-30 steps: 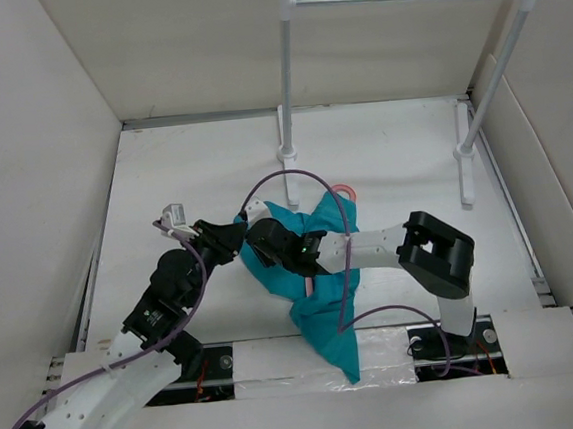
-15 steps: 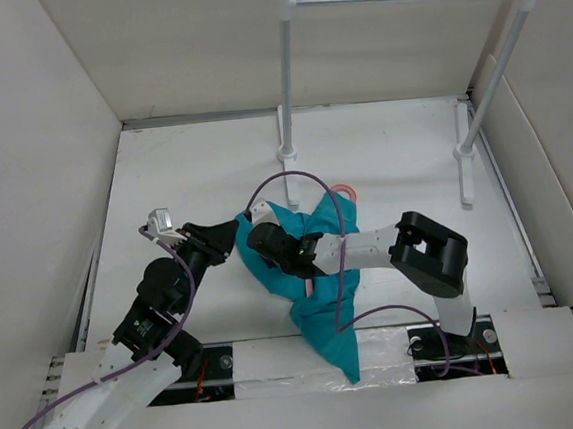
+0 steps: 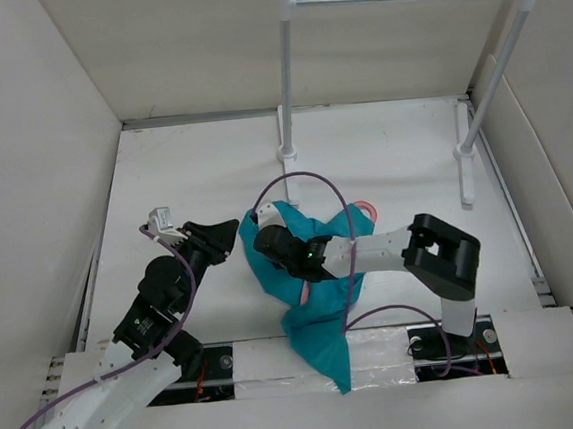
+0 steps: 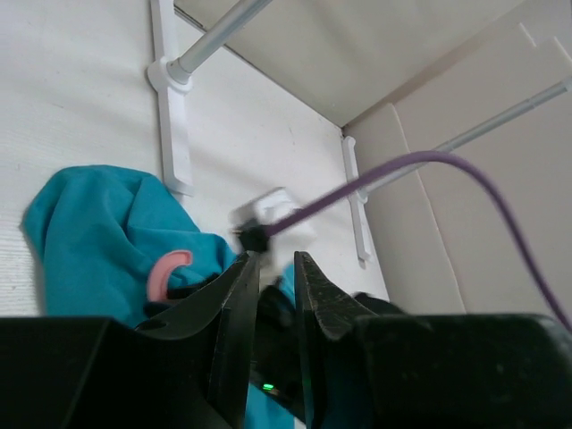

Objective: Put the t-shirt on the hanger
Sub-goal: Pick up the hanger from the clothesline.

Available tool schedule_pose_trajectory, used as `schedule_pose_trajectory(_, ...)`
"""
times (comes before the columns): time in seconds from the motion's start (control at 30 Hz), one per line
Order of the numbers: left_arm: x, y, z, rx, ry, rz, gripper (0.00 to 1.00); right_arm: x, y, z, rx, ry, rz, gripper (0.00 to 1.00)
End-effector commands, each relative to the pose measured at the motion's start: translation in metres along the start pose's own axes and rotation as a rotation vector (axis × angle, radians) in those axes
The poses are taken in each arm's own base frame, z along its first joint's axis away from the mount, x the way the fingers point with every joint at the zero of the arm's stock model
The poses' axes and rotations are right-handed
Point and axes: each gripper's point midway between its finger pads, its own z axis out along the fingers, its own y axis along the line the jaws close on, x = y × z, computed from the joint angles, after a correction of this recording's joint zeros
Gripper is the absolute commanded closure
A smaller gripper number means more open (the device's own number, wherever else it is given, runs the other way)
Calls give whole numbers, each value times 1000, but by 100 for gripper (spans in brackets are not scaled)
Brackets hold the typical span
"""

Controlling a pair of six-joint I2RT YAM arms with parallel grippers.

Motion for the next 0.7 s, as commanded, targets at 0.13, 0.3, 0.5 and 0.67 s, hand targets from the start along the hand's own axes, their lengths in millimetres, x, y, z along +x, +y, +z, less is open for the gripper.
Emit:
schedule_pose_trajectory(0.13,-21,-29,5,68,-50,-28,80,-102,-9,-103,-173,-325,123,90)
schedule_pose_trajectory(0.3,-23,-41,12,90,-40,-22,75,-113,-10,-150,-386,-403,135,91)
schedule_pose_trajectory(0.5,-41,-54,25,72,-90,6,61,-130,-14,-208,-809,-529,124,96)
schedule_pose_trajectory(0.67,-30,-63,45,94,-50,27,55,-146,-30,-276,-1147,-670,99,100)
